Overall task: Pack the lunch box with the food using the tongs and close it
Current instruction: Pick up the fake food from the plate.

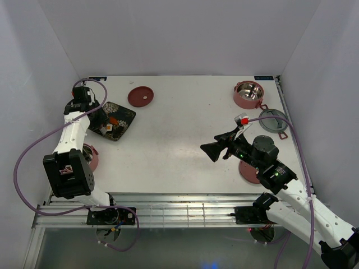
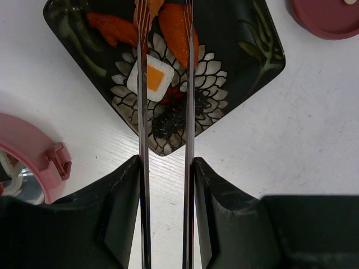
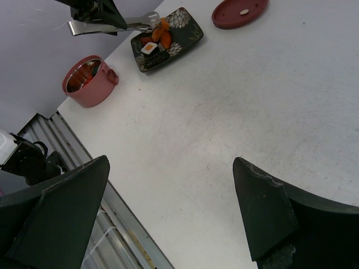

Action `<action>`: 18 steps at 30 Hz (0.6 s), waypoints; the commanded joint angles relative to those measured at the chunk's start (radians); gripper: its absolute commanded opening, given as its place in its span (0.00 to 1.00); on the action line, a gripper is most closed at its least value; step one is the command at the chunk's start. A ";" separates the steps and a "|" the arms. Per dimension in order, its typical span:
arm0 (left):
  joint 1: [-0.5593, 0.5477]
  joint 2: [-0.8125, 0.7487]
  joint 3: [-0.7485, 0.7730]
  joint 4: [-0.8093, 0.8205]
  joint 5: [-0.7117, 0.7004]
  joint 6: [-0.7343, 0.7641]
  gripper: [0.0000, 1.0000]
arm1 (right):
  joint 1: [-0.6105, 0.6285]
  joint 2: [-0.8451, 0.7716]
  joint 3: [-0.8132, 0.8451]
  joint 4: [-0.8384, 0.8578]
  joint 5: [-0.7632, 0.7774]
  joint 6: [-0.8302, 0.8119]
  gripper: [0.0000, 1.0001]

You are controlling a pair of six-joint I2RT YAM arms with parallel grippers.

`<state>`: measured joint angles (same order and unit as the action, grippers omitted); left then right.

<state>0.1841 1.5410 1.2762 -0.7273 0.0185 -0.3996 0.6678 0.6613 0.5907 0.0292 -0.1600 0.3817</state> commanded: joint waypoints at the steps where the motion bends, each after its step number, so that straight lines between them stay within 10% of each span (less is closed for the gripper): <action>1: -0.002 -0.012 0.023 0.037 -0.003 0.024 0.51 | 0.001 -0.002 0.000 0.044 0.010 -0.017 0.96; 18: -0.005 0.039 0.058 0.046 -0.069 0.058 0.57 | 0.000 -0.008 0.006 0.034 0.034 -0.023 0.96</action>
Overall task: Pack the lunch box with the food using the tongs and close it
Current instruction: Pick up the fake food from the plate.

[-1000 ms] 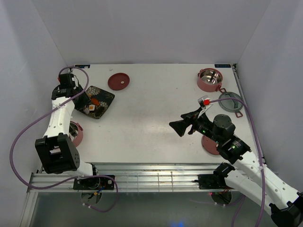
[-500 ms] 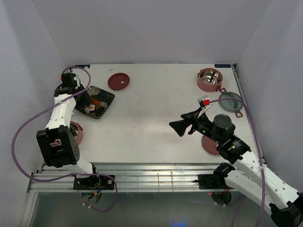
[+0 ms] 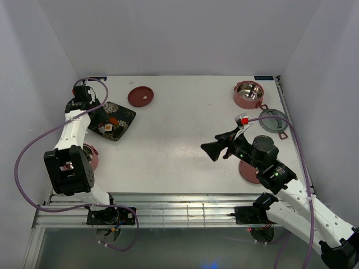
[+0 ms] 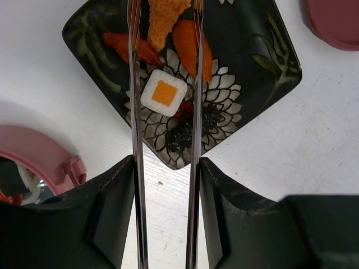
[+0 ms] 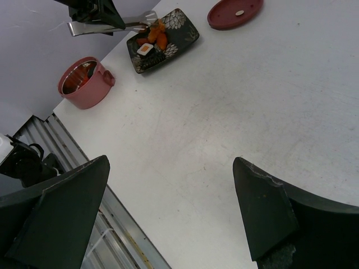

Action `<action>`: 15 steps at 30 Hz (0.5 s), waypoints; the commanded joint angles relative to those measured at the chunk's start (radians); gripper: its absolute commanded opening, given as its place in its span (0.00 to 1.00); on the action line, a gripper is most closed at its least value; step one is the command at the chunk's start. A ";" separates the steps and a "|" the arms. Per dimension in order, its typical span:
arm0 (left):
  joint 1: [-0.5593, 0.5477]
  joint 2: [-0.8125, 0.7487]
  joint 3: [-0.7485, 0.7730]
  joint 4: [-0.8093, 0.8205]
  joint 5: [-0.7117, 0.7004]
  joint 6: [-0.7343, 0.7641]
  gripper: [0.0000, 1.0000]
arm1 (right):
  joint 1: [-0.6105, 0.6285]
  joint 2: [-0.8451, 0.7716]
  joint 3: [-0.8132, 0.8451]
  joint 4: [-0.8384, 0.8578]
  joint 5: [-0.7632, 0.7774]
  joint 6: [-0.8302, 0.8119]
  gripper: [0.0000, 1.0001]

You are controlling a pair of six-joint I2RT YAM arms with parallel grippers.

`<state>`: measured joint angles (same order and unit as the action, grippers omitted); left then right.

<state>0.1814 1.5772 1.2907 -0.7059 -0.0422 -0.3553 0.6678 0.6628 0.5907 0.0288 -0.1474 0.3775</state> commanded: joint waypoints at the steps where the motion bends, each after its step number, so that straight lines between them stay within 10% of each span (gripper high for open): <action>1: -0.002 0.003 0.044 0.031 -0.008 0.012 0.59 | 0.000 -0.011 0.004 0.036 0.022 -0.020 0.96; 15: -0.003 0.064 0.035 0.039 -0.010 0.003 0.59 | 0.000 -0.015 0.006 0.028 0.026 -0.023 0.96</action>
<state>0.1810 1.6493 1.2980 -0.6945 -0.0425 -0.3557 0.6678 0.6601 0.5907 0.0265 -0.1333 0.3687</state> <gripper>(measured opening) 0.601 0.960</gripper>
